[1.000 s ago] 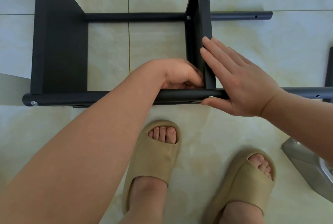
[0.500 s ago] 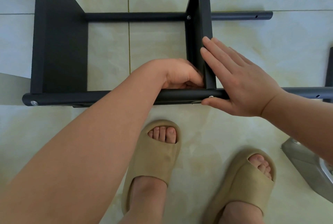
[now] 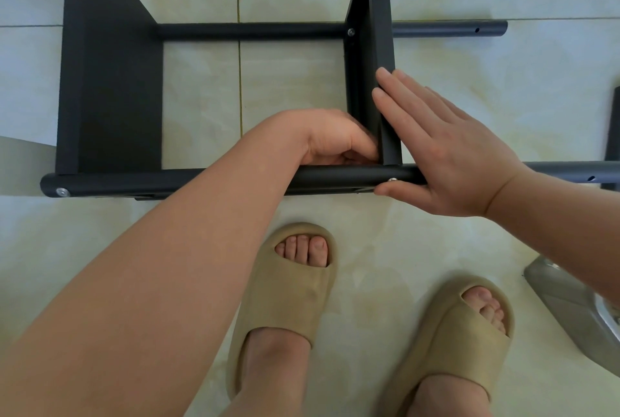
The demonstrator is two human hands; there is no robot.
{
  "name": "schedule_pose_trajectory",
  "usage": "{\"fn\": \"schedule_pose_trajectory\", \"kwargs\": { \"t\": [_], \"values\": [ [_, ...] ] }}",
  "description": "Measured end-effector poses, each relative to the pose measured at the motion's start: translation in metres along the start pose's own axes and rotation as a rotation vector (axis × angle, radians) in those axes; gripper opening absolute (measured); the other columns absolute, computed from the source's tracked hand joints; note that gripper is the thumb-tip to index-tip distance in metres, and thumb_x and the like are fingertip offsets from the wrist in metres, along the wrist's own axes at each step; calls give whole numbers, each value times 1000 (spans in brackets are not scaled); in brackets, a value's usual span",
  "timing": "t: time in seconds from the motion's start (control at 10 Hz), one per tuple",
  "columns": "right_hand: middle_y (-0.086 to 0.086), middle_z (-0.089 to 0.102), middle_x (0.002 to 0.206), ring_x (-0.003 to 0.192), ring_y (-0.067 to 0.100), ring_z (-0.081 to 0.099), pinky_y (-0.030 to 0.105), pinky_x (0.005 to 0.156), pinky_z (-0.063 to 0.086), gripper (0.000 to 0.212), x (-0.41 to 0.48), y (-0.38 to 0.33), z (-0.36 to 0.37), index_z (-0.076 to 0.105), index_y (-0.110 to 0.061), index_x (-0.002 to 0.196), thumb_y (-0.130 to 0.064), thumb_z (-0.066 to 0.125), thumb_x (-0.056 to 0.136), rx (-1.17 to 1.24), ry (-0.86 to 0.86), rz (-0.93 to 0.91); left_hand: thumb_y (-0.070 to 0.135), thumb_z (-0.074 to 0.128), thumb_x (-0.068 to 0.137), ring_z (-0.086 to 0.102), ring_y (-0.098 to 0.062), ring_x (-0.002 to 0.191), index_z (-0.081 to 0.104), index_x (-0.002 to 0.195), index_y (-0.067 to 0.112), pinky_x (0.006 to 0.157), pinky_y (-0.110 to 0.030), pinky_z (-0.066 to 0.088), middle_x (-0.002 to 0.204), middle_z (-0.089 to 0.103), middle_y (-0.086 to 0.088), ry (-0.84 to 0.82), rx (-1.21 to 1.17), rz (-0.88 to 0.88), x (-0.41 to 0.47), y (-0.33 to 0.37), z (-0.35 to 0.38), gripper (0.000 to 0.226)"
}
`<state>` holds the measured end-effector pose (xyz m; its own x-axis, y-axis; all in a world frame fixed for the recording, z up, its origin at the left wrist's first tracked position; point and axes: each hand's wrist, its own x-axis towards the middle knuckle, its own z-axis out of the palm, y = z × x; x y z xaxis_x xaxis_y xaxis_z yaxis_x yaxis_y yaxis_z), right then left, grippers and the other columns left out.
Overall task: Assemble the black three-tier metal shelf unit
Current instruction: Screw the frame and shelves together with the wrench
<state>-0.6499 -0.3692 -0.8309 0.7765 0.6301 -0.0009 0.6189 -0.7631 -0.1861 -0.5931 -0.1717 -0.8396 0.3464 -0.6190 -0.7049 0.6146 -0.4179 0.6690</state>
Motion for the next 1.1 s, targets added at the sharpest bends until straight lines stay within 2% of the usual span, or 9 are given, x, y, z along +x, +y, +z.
{"fn": "schedule_pose_trajectory", "kwargs": {
  "t": [0.1, 0.3, 0.4, 0.5, 0.6, 0.8, 0.9, 1.0, 1.1],
  "values": [
    [17, 11, 168, 156, 32, 11, 57, 118, 30, 99, 0, 0, 0, 19, 3, 158, -72, 38, 95, -3, -1, 0, -9, 55, 87, 62, -20, 65, 67, 78, 4, 70, -32, 52, 66, 64, -10, -5, -9, 4, 0, 0, -2, 20],
    [17, 11, 168, 156, 32, 11, 57, 118, 30, 99, 0, 0, 0, 18, 1, 158, -72, 37, 95, -1, -1, 1, -10, 53, 89, 64, -19, 68, 62, 89, 3, 61, -27, 54, 75, 64, -11, -11, -50, 12, 1, 0, -2, 15],
    [17, 11, 168, 156, 32, 11, 58, 118, 30, 99, 0, 0, 0, 18, 2, 158, -72, 37, 95, 3, -1, 0, -1, 58, 89, 67, -26, 83, 68, 97, 1, 80, -38, 57, 90, 69, -17, -23, -52, -10, 2, 0, -2, 13],
    [17, 11, 168, 156, 32, 11, 58, 118, 30, 99, 0, 0, 0, 19, 2, 158, -72, 37, 95, 2, -4, 2, -3, 56, 91, 68, -20, 66, 67, 86, 3, 70, -32, 58, 69, 69, -9, -23, 0, -6, 0, 0, 0, 14],
    [17, 11, 168, 156, 32, 11, 58, 118, 30, 99, 0, 0, 0, 19, 2, 158, -72, 37, 95, 1, -4, 1, -8, 54, 90, 65, -19, 61, 64, 84, 2, 65, -29, 56, 64, 65, -9, -11, -5, 8, 0, 0, -1, 16],
    [17, 10, 168, 156, 32, 10, 58, 118, 30, 99, 0, 0, 0, 18, 2, 158, -72, 37, 95, 3, -8, 2, -12, 52, 87, 66, -21, 67, 62, 89, 1, 61, -28, 55, 72, 65, -12, -16, -55, 18, 1, 0, -2, 17],
    [17, 10, 168, 156, 32, 10, 58, 118, 30, 99, 0, 0, 0, 18, 2, 158, -72, 36, 95, -1, -7, 2, -5, 52, 91, 70, -25, 78, 66, 96, 1, 72, -36, 58, 87, 70, -16, -45, -49, -12, 1, 0, -1, 16],
    [17, 11, 168, 156, 33, 10, 58, 118, 30, 99, 0, 0, 0, 19, 2, 158, -72, 36, 96, 3, -5, -1, 0, 56, 92, 71, -23, 78, 69, 96, 4, 79, -37, 58, 86, 72, -14, -21, 22, -2, 1, -1, -1, 14],
    [18, 11, 168, 156, 33, 10, 58, 117, 31, 99, 0, 1, 0, 19, 3, 158, -72, 37, 95, 5, -5, -2, -4, 56, 90, 69, -21, 69, 66, 96, 0, 72, -32, 57, 77, 70, -14, -4, 14, 11, 2, -3, -1, 13]
  ]
}}
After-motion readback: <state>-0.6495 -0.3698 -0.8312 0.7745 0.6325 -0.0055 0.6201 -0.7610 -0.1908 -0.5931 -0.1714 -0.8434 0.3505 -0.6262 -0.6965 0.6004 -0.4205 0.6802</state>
